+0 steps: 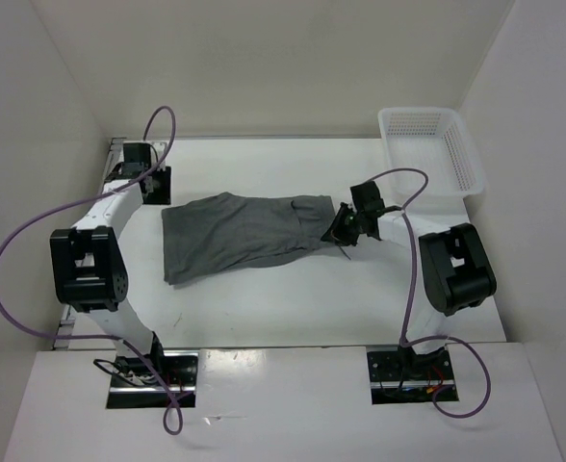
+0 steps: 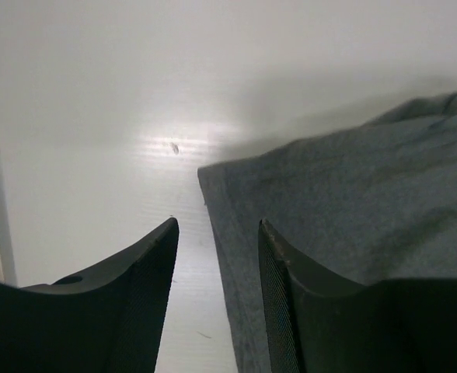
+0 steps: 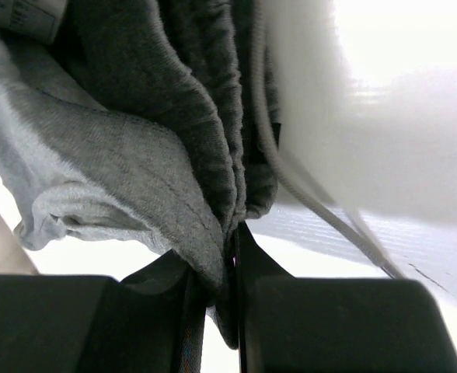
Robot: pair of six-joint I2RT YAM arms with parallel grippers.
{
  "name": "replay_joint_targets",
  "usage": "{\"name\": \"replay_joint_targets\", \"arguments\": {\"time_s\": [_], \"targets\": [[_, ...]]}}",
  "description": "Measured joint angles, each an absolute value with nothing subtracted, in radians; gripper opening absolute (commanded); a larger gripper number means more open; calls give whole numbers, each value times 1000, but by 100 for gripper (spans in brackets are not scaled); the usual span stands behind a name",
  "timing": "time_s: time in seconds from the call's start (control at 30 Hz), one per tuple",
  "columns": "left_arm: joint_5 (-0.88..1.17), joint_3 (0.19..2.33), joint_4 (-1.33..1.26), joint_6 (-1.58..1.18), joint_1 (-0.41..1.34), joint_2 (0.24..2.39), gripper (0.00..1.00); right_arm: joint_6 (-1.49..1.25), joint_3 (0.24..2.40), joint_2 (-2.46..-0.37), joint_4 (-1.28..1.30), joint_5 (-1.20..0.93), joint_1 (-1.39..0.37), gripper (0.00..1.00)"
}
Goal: Fold and stack the shorts
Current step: Fold the shorts
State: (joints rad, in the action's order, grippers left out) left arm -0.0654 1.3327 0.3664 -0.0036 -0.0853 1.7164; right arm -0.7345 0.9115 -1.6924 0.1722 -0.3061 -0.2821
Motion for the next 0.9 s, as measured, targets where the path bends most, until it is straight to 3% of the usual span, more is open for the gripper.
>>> {"name": "replay_joint_targets", "arguments": {"time_s": [0.27,0.6,0.8,0.9], "targets": [[-20,1230,444,-3,-98,1807,53,-635,1004,-1684,290,-249,-245,0],[94,1332,449,-4,-38,1919,56,-446,1210,-1655,543,-65,-161,0],[151,1468,464,-4,71,2039,56,-332,1515,-1703,658,130,-352,0],[151,1528,470,-4,107,2093,50,-270,1708,-1817,701,205,-510,0]]}}
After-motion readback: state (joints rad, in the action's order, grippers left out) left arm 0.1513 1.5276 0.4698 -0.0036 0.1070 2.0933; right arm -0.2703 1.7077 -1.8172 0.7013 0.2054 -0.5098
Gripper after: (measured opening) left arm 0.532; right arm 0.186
